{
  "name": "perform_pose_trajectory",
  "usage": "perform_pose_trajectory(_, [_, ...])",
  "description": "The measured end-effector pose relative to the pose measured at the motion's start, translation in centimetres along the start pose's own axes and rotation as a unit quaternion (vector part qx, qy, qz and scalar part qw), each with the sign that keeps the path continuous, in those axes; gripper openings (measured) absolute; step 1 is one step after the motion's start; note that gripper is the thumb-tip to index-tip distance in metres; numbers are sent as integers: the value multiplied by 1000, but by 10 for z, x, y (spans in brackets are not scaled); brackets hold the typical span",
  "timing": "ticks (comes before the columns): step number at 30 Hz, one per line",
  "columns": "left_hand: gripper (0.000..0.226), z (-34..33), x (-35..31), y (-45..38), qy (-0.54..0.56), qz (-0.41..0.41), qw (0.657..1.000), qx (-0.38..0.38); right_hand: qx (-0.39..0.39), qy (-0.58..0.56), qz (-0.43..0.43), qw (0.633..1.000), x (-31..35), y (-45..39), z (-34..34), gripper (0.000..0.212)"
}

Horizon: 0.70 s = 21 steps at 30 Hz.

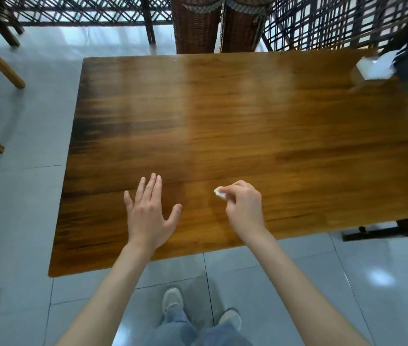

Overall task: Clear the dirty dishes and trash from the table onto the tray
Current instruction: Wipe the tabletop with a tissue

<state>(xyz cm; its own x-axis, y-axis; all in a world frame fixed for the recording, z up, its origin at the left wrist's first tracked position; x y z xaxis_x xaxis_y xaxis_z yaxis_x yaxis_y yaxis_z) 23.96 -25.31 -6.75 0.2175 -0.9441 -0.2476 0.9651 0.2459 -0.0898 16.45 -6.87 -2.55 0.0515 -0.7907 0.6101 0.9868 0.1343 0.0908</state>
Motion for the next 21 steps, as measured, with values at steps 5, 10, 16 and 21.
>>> perform_pose_trajectory(5, [78,20,-30,0,18,-35,999,13,-44,-17,-33,998,0,5,42,24])
perform_pose_trajectory(10, [78,31,-70,-1,42,-56,997,19,-84,-32,-62,994,-25,1,95,23])
perform_pose_trajectory(16, [79,26,-149,-8,69,-70,995,21,-88,-53,-82,991,-83,-10,156,24])
perform_pose_trajectory(21, [78,16,-227,-10,63,-58,996,38,-80,-54,-64,993,-143,-28,213,23])
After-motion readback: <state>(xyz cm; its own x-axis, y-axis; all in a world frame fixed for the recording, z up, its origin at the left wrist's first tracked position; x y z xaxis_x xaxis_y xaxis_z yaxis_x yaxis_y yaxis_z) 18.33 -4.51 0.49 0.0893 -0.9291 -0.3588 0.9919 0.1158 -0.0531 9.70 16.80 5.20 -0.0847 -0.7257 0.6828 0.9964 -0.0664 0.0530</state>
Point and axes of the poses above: each hand's wrist, its own y-axis away from the middle knuckle, its own z-axis out of the back of the hand, x = y × z, the point moved 4 cm from there along -y, towards the middle knuckle, and after that the axes turned 9 degrees about -z, right-handed, at the moved point
